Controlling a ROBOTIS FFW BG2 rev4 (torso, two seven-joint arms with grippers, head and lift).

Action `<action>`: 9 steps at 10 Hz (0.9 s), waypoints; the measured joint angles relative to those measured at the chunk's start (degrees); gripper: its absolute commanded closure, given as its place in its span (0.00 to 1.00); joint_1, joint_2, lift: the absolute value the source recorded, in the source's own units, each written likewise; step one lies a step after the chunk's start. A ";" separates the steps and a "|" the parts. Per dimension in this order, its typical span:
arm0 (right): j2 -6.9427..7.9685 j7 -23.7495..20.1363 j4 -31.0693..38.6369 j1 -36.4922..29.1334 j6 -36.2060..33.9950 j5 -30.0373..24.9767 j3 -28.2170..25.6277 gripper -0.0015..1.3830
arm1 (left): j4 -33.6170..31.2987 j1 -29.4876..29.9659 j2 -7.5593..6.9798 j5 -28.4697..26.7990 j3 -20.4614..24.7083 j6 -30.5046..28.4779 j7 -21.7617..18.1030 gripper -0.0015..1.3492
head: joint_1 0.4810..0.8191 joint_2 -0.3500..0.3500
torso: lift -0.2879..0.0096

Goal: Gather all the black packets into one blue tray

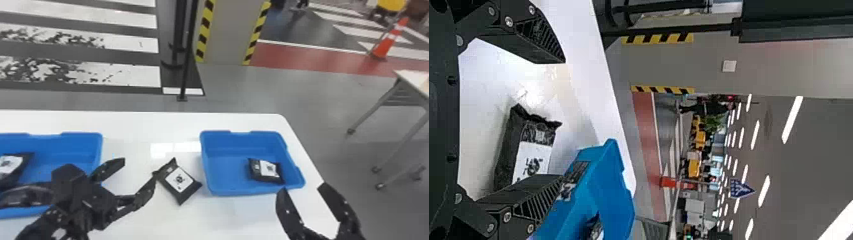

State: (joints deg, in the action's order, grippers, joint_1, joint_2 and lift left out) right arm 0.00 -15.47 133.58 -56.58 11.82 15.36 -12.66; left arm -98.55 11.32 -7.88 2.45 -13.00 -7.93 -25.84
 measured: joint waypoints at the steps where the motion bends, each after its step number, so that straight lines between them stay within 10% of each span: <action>1: 0.00 0.00 -0.15 0.30 0.00 0.05 0.12 0.11 | 2.68 -2.66 -0.20 -0.18 -2.55 -0.62 0.00 0.17 | 0.63 0.01 | 0.60; 9: 0.00 0.00 -1.79 2.19 0.00 1.17 1.27 0.11 | 25.05 -21.10 1.10 -6.19 -15.35 -2.00 1.68 0.16 | 0.63 0.00 | 0.60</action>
State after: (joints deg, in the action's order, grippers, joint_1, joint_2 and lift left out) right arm 0.00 -15.47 131.79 -54.40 11.82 16.52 -11.40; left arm -73.49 -9.77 -6.78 -3.73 -28.35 -9.93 -24.16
